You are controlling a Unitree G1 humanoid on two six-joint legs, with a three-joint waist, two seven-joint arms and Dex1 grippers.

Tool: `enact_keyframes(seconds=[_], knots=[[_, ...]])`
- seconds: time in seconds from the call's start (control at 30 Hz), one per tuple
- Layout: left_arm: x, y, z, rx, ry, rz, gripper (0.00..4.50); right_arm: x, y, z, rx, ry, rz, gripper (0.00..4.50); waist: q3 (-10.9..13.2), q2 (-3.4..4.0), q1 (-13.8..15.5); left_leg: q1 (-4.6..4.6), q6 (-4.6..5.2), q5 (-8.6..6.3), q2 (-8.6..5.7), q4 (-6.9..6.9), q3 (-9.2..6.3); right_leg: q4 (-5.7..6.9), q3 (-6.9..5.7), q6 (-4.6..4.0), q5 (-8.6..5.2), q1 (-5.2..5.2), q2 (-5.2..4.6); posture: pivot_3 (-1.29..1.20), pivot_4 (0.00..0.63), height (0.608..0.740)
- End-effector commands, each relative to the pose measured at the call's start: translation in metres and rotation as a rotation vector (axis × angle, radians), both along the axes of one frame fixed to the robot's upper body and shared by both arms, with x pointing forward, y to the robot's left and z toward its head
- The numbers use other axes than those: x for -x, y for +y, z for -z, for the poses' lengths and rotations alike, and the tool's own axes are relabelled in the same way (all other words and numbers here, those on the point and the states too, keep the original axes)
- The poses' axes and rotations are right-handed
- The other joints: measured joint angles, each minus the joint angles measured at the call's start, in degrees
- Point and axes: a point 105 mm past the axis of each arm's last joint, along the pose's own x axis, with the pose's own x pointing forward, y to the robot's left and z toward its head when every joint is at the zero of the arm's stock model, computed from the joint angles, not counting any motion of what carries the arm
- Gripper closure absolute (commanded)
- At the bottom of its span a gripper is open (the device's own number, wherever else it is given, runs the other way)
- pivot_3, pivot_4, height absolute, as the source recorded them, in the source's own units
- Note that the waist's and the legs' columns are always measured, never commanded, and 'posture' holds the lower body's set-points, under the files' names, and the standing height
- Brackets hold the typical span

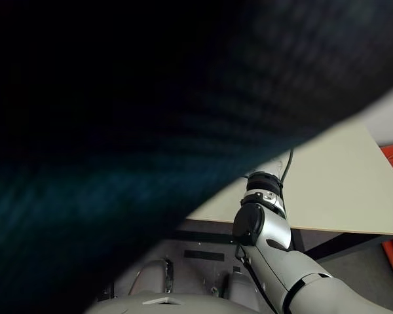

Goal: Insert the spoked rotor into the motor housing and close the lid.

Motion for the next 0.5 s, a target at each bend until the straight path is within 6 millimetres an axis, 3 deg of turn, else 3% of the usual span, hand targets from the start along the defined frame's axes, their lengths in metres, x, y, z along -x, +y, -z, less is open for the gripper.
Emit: enact_keyframes(seconds=[0.03,0.13,0.4,0.5], knots=[[-0.005,0.002,-0.014,0.059,-0.021,-0.02,0.95,-0.002,-0.008,-0.031,-0.004,-0.114,0.023,2.81,0.0,0.0,0.06,0.0,0.0,0.0,0.0,0.01,0.0,0.0,0.0,0.0,0.0,0.0,0.0,0.0,0.0,0.74],[-0.005,0.004,-0.018,0.126,-0.012,-0.018,0.04,-0.002,-0.01,-0.03,0.004,-0.114,0.024,2.81,0.0,0.0,0.11,-0.01,0.0,0.0,-0.01,0.02,0.0,0.0,0.0,0.01,0.0,0.0,0.0,0.0,0.0,0.74],[0.002,-0.004,-0.043,0.423,-0.031,0.076,0.04,-0.001,-0.009,-0.028,0.026,-0.116,0.011,2.81,0.0,0.0,0.17,-0.01,0.0,0.0,-0.01,0.04,-0.02,0.02,-0.01,0.01,0.01,0.0,0.0,0.0,0.0,0.74],[0.0,-0.015,-0.039,0.444,0.01,0.086,0.04,-0.001,-0.008,-0.029,0.031,-0.122,0.008,2.81,0.0,0.0,0.23,-0.01,0.0,0.0,-0.01,0.04,-0.02,0.03,-0.01,0.01,0.01,0.0,0.0,0.0,0.0,0.74]])
